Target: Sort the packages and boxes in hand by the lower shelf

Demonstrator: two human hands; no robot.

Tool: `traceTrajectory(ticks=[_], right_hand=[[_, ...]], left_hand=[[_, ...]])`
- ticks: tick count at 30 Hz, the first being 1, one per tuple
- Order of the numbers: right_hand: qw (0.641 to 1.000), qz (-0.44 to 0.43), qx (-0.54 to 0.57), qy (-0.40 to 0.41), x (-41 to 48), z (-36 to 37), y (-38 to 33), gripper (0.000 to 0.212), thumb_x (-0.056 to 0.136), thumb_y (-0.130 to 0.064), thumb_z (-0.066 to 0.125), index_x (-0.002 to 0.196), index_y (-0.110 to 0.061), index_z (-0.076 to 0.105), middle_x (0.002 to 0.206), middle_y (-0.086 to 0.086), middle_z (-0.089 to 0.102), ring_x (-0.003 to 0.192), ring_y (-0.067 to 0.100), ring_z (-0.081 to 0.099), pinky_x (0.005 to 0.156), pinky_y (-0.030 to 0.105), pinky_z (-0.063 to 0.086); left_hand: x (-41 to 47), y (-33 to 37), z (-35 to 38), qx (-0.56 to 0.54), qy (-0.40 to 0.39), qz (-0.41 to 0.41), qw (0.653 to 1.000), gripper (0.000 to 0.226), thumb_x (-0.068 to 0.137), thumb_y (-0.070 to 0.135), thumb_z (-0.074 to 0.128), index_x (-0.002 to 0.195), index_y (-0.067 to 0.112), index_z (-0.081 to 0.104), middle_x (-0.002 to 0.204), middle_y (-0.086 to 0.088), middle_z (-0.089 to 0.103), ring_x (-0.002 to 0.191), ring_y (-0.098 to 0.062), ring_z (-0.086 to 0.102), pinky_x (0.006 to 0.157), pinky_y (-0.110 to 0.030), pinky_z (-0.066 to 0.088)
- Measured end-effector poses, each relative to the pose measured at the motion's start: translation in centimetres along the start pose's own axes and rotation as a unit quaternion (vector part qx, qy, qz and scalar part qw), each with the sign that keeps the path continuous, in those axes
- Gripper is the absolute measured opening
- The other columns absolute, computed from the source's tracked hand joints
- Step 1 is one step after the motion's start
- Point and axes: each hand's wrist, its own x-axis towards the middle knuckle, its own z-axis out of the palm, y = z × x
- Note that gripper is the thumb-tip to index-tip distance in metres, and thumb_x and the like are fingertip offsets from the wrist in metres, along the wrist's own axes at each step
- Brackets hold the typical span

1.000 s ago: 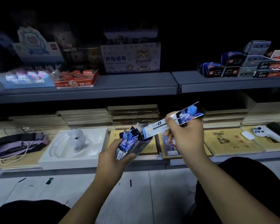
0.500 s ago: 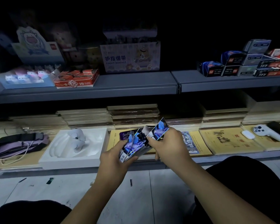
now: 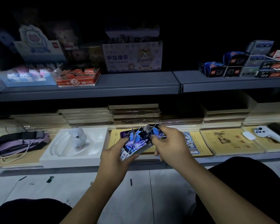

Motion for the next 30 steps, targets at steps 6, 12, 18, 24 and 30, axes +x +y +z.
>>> traceTrajectory(ticks=[6,12,18,24,30], right_hand=[[1.000,0.010,-0.009,-0.009,0.3,0.3,0.0,0.018,0.097,-0.019,0.062,0.099,-0.003,0.069,0.067,0.022,0.065,0.045,0.017,0.052,0.051,0.043,0.055],[0.996,0.037,0.083,0.024,0.1,-0.7,-0.6,0.011,0.099,-0.014,0.062,0.090,-0.011,0.069,0.055,0.002,0.059,0.029,0.005,0.048,0.037,0.023,0.038],[0.992,0.047,0.113,0.012,-0.2,-0.9,-0.9,0.011,0.099,-0.009,0.061,0.094,-0.007,0.071,0.043,-0.001,0.058,0.026,0.006,0.045,0.034,0.020,0.035],[0.997,0.044,0.064,-0.019,-0.3,-1.1,-1.0,0.009,0.097,-0.008,0.064,0.095,-0.010,0.072,0.044,-0.009,0.061,0.028,0.007,0.049,0.034,0.016,0.035],[0.999,0.043,0.033,0.007,-0.1,-1.1,-0.6,0.018,0.092,-0.006,0.065,0.097,-0.017,0.078,0.040,-0.013,0.055,0.033,0.005,0.051,0.038,0.019,0.043]], left_hand=[[0.1,-0.3,-0.1,-0.010,0.002,0.002,1.000,0.051,0.079,0.027,0.085,0.123,0.035,0.060,0.097,0.026,0.066,0.093,0.018,0.060,0.068,-0.001,0.047],[0.1,0.2,-0.1,-0.027,0.008,0.003,1.000,0.049,0.079,0.027,0.085,0.116,0.040,0.056,0.095,0.029,0.063,0.090,0.021,0.060,0.065,-0.002,0.048],[0.1,0.1,-0.1,-0.023,0.010,0.007,1.000,0.051,0.077,0.029,0.085,0.119,0.038,0.057,0.096,0.030,0.062,0.091,0.022,0.059,0.064,-0.001,0.047],[0.0,-0.5,0.1,0.028,0.000,0.028,0.999,0.052,0.079,0.032,0.085,0.125,0.036,0.060,0.106,0.024,0.067,0.093,0.017,0.062,0.071,-0.003,0.050],[0.1,-0.9,0.3,0.117,0.006,0.083,0.990,0.055,0.082,0.024,0.084,0.131,0.029,0.059,0.116,0.008,0.072,0.097,-0.011,0.066,0.077,-0.033,0.060]])
